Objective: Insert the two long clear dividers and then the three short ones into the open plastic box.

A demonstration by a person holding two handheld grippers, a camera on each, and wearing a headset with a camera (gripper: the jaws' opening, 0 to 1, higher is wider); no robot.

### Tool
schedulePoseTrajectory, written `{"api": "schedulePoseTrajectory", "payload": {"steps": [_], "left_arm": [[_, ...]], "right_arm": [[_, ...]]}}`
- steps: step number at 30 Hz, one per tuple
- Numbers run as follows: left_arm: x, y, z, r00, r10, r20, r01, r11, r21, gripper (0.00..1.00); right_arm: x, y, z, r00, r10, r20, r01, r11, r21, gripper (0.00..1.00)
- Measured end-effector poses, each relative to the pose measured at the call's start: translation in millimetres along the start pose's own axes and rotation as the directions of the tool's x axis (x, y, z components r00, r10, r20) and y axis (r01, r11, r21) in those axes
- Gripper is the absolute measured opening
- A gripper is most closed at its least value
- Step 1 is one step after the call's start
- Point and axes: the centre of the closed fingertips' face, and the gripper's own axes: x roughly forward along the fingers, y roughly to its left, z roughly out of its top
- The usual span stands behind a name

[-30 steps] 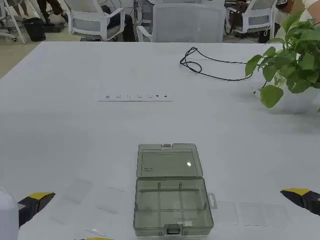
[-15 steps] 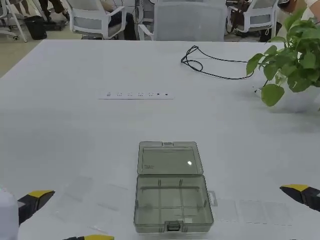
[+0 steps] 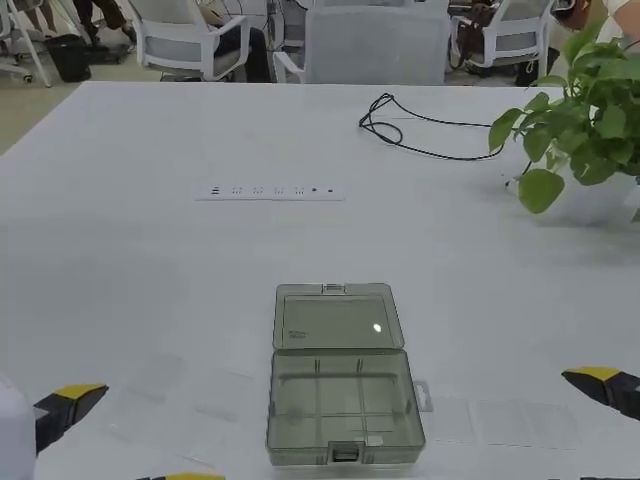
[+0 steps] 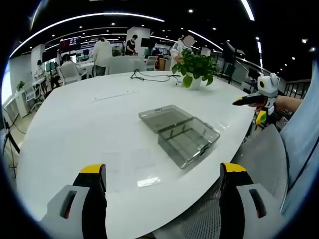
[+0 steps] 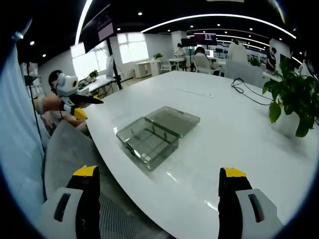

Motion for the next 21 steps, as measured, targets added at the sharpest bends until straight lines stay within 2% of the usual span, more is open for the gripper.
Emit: {"api": "schedulePoseTrajectory", "payload": {"steps": [21], "left_arm": [[7.5,0.1,-12.5,0.9988,-0.013,-0.048,0.013,1.0,0.001,0.97]], "right_arm": [[2.8,2.7,-1.3,1.0,0.009,-0.002,-0.009,1.0,0.005,1.0]]}}
